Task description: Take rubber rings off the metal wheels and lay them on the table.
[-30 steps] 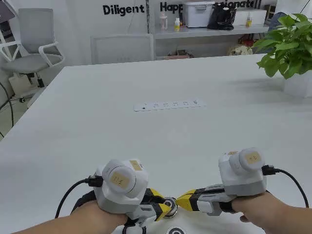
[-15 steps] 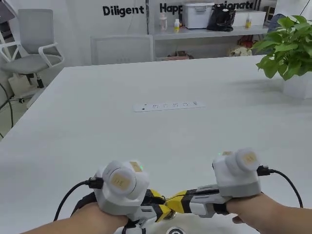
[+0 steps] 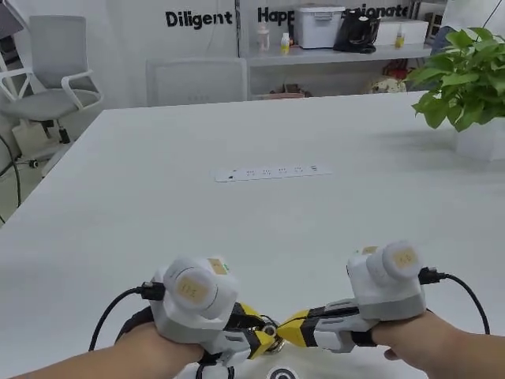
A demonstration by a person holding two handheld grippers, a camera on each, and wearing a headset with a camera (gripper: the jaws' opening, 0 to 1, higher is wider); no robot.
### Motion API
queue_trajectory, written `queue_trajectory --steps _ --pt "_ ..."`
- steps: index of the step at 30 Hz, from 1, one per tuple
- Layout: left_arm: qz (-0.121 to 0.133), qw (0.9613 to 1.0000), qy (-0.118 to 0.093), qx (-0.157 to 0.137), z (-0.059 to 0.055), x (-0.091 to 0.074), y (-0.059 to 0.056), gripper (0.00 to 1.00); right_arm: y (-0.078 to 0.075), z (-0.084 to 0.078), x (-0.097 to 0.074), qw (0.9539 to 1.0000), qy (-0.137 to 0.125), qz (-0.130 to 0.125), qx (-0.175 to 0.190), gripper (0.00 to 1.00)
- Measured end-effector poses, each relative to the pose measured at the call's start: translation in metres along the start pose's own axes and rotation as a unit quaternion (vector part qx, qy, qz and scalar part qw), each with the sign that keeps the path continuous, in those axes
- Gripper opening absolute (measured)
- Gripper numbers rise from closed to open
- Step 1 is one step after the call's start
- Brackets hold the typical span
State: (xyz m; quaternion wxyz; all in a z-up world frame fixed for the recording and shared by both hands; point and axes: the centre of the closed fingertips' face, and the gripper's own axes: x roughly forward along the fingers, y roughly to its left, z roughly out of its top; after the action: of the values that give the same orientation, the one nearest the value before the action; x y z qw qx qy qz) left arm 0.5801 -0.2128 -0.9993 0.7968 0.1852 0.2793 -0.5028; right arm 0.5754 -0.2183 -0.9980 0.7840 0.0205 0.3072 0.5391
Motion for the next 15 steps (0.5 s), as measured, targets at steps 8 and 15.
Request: queue_trajectory --steps 8,15 --pt "-0.021 0.9995 -0.023 -0.004 0.005 -0.017 -0.010 0.23 0.004 0.006 -0.003 1.0000 -0.008 0.005 -0.003 0.00" --pt "-0.022 0.9986 -0.047 -0.004 0.012 -0.037 -0.012 0.26 0.006 0.014 -0.007 0.9998 -0.020 0.008 -0.001 0.00"
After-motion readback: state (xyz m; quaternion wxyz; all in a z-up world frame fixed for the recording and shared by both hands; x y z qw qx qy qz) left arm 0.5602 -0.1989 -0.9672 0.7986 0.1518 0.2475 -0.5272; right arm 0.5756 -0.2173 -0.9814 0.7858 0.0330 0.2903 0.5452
